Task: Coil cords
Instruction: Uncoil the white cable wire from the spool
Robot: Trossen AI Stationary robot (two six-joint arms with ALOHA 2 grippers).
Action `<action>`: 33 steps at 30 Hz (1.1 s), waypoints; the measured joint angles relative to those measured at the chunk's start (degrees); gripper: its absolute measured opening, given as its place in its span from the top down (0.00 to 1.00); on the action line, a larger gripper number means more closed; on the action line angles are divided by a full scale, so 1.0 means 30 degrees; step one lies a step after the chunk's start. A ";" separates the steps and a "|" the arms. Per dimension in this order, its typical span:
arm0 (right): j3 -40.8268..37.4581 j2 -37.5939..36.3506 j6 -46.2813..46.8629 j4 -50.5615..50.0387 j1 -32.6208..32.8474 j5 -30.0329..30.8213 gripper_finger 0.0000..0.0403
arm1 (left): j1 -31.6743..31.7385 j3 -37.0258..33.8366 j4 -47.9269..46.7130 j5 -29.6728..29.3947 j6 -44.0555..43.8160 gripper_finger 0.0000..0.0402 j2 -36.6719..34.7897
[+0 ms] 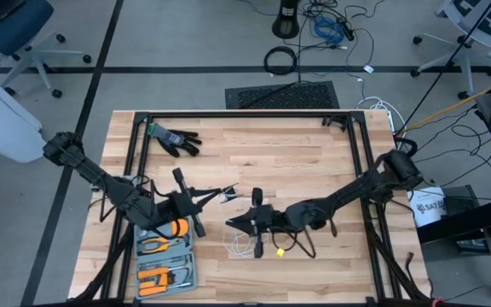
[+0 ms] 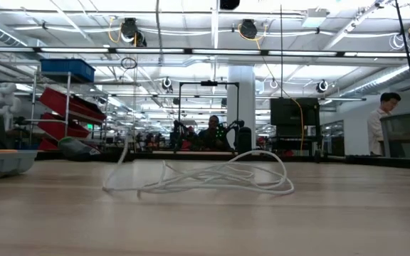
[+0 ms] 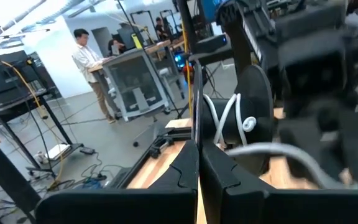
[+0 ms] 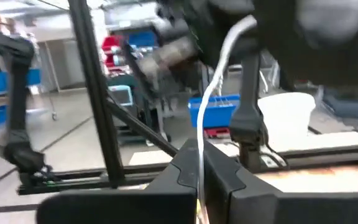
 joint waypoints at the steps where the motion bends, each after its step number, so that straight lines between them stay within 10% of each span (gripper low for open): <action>1: 0.0000 0.0133 0.0217 -0.0215 -0.0099 0.0039 1.00 | -0.0044 0.0000 0.0140 0.0000 0.0001 1.00 0.0001; 12: 0.0000 -0.0115 0.2028 -0.6446 0.0229 0.1212 0.97 | -0.1582 0.0000 0.0602 0.0006 -0.0014 1.00 -0.0007; 24: 0.0004 -0.3267 0.5105 -1.4516 0.3427 0.4259 0.61 | -0.3045 0.0000 0.0394 -0.0284 -0.0979 1.00 -0.0021; 33: 0.0007 -0.4287 0.3022 -1.2694 0.4242 0.5020 0.58 | -0.2940 0.0000 -0.0471 -0.0132 -0.2148 1.00 -0.0028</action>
